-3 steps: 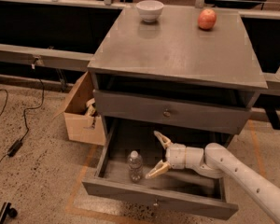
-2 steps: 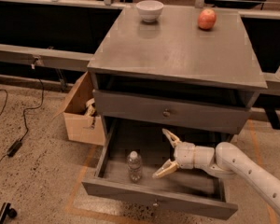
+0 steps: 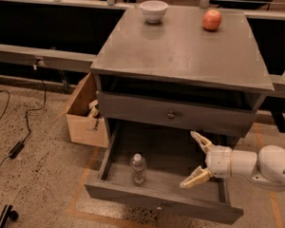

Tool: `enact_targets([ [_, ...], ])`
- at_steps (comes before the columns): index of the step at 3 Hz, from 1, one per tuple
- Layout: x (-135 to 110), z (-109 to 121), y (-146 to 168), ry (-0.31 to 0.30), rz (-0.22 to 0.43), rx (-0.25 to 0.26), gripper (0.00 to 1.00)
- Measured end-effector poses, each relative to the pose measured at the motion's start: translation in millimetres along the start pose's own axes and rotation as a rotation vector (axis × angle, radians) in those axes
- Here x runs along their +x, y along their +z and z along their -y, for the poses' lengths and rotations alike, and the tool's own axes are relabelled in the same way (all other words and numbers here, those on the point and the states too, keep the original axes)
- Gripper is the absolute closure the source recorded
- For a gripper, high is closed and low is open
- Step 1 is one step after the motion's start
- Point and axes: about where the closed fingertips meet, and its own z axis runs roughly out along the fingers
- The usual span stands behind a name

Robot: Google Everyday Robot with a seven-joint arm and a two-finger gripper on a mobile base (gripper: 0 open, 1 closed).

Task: Place water bottle into middle drawer

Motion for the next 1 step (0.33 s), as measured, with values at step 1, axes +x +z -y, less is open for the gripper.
enact_targets([
  [1,0.4,1.2,6.6,-0.004,0.007,-0.006,0.00],
])
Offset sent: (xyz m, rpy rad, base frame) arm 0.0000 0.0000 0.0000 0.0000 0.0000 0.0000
